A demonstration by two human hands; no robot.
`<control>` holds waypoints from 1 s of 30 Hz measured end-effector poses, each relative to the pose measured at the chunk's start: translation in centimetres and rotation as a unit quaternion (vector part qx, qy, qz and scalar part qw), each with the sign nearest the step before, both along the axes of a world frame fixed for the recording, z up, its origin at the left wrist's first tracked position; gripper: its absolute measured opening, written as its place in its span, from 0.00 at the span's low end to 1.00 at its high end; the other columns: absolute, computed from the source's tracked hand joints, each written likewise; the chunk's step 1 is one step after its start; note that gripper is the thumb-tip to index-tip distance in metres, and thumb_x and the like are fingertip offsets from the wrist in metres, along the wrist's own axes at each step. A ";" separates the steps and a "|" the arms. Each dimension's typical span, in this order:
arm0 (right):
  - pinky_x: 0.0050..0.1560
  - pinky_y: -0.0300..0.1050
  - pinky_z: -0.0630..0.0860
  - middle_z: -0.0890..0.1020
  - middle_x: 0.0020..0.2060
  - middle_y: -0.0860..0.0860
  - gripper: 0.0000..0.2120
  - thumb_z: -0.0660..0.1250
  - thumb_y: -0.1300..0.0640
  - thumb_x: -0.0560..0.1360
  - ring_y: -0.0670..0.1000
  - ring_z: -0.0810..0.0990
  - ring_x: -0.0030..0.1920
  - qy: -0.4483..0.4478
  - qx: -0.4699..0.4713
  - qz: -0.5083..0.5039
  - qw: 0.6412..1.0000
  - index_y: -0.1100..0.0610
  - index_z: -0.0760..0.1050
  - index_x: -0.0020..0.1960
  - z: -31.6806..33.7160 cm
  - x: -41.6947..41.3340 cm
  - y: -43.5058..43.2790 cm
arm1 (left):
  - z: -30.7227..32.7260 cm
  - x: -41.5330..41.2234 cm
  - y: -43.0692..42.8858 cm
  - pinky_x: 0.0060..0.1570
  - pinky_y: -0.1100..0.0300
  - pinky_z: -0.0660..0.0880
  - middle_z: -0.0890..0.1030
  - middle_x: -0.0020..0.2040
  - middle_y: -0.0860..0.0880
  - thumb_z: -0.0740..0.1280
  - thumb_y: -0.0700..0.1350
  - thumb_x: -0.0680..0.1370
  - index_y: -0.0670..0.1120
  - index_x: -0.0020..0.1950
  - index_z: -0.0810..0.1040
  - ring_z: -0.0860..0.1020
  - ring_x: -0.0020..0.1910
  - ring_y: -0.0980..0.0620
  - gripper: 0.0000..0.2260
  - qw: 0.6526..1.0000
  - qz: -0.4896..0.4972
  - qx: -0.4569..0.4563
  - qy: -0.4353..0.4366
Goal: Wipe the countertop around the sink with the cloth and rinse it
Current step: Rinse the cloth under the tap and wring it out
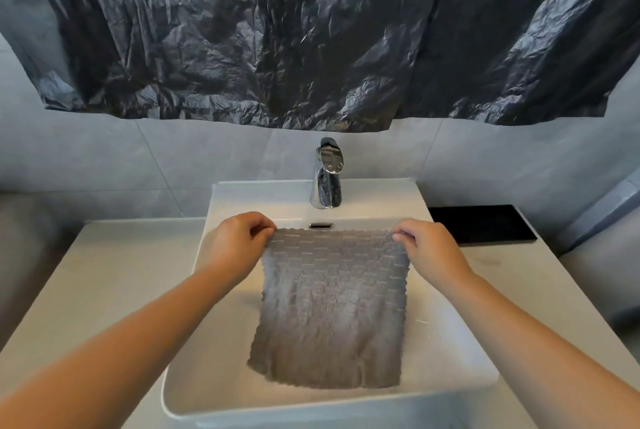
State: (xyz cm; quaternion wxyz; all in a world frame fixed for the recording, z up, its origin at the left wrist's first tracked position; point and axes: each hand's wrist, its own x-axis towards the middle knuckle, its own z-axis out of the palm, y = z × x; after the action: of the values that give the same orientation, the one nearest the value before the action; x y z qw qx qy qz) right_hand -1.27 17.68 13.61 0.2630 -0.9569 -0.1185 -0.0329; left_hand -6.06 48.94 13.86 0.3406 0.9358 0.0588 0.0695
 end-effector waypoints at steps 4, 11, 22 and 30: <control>0.41 0.45 0.74 0.83 0.40 0.50 0.06 0.65 0.58 0.77 0.52 0.79 0.42 -0.004 0.010 -0.009 1.000 0.55 0.81 0.48 -1.5 2.0 0.1 | -0.6 1.9 -0.7 0.46 0.56 0.78 0.81 0.42 0.60 0.65 0.47 0.78 0.60 0.42 0.79 0.78 0.42 0.58 0.08 1.000 0.009 0.024 0.000; 0.41 0.43 0.74 0.83 0.40 0.51 0.06 0.66 0.57 0.77 0.51 0.79 0.41 0.009 0.016 -0.026 1.000 0.57 0.82 0.48 -3.1 4.1 0.2 | -1.8 3.6 -1.4 0.36 0.79 0.64 0.81 0.47 0.54 0.64 0.44 0.79 0.48 0.50 0.82 0.75 0.43 0.59 0.07 0.999 0.019 0.036 0.001; 0.43 0.24 0.71 0.81 0.40 0.39 0.06 0.67 0.58 0.76 0.40 0.79 0.42 0.143 0.056 -0.007 0.988 0.49 0.81 0.46 -5.3 -6.5 -1.3 | -7.8 -4.4 -0.7 0.41 0.70 0.69 0.77 0.43 0.59 0.70 0.42 0.73 0.55 0.43 0.78 0.74 0.42 0.60 0.07 0.990 -0.062 0.019 0.122; 0.44 0.28 0.71 0.83 0.41 0.43 0.05 0.70 0.57 0.74 0.41 0.80 0.43 0.208 0.026 -0.007 0.978 0.48 0.83 0.45 -7.8 -11.3 -1.2 | -9.6 -7.6 -0.7 0.36 0.73 0.64 0.74 0.42 0.58 0.72 0.45 0.71 0.55 0.42 0.76 0.72 0.42 0.59 0.07 0.957 -0.146 0.109 0.224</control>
State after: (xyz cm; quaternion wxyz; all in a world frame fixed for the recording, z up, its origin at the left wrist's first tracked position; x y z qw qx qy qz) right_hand -12.53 16.50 5.82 0.3063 -0.9365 -0.0536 0.1619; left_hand -13.61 48.19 4.26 0.2215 0.9571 -0.0114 -0.1867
